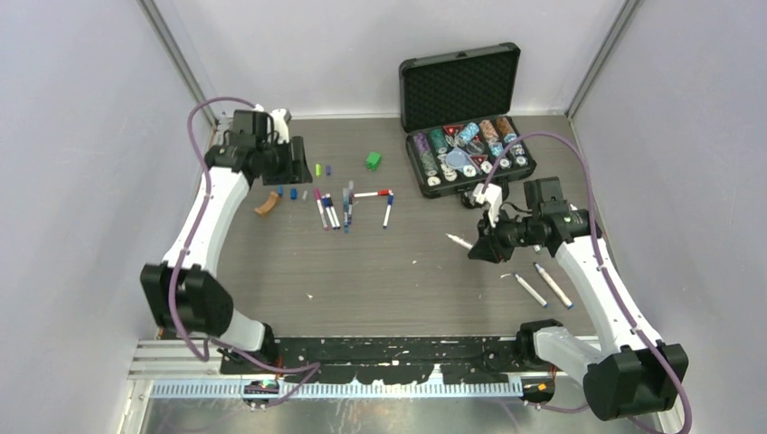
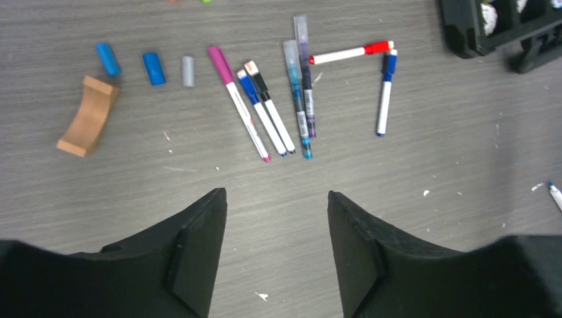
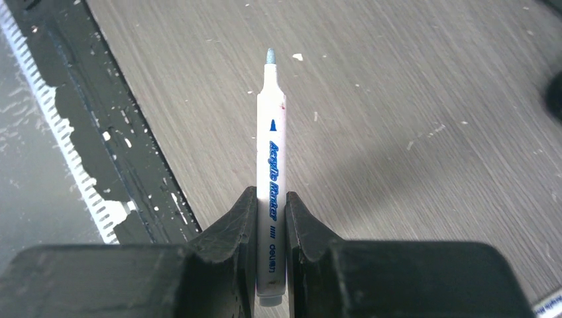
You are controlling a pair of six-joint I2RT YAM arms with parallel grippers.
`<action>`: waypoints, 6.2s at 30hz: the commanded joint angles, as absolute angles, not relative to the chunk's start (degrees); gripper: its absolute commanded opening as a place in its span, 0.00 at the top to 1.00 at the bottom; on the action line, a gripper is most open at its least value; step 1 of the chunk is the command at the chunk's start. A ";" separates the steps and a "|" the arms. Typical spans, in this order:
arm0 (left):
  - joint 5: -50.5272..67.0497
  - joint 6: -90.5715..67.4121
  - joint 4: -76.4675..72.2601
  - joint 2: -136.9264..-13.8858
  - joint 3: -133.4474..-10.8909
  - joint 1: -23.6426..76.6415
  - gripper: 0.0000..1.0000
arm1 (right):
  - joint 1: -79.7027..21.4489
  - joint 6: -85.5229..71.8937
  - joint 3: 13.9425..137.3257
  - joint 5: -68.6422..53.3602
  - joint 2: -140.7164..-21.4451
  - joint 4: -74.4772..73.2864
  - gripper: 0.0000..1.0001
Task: Open the pen caps
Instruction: Place the pen at the center of the board, then pick up the pen from the center of the board.
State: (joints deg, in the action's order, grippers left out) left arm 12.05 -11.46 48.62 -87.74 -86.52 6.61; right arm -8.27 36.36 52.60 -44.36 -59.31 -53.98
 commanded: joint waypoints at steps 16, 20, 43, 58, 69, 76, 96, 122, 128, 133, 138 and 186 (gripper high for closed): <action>16.82 -12.11 34.28 -58.65 -55.24 5.45 0.21 | 25.08 54.83 54.13 -23.57 -62.17 -62.41 1.00; 16.89 -12.04 34.27 -57.72 -54.84 5.45 0.21 | 35.05 63.98 54.65 -22.04 -65.80 -63.68 1.00; 17.04 -12.22 34.83 -60.44 -54.93 5.45 0.21 | 45.10 73.76 44.23 -14.05 -80.76 -42.24 0.82; 16.79 -12.13 35.07 -60.31 -54.97 5.45 0.21 | 45.13 72.63 43.24 -15.01 -84.88 -41.52 0.65; 17.99 -12.28 34.46 -59.15 -55.09 5.45 0.20 | 45.12 71.79 49.05 -19.84 -79.28 -51.51 0.61; 22.16 -17.85 30.49 -57.27 -52.42 5.38 0.00 | 45.07 70.54 55.54 -26.03 -72.74 -61.07 0.59; 15.48 -31.81 29.57 -73.59 -53.26 8.96 0.14 | 16.43 30.25 57.15 -51.90 -60.18 -58.13 0.53; -8.76 -30.33 42.48 -109.01 -81.91 16.44 0.61 | 16.17 20.85 52.69 -52.48 -55.88 -51.99 0.52; -8.99 -30.05 42.42 -111.48 -83.66 16.44 0.63 | 16.17 21.23 52.82 -52.64 -56.07 -52.24 0.52; -8.70 -29.49 42.71 -113.65 -85.09 16.44 0.65 | 16.19 21.49 52.92 -52.90 -56.03 -52.64 0.52; -9.03 -29.10 42.61 -115.49 -86.14 16.44 0.66 | 16.17 21.61 53.00 -53.13 -55.86 -52.84 0.52; 29.88 -53.07 -24.60 -63.37 -35.78 24.56 1.00 | 5.59 6.60 51.64 -64.32 -58.06 -35.49 0.51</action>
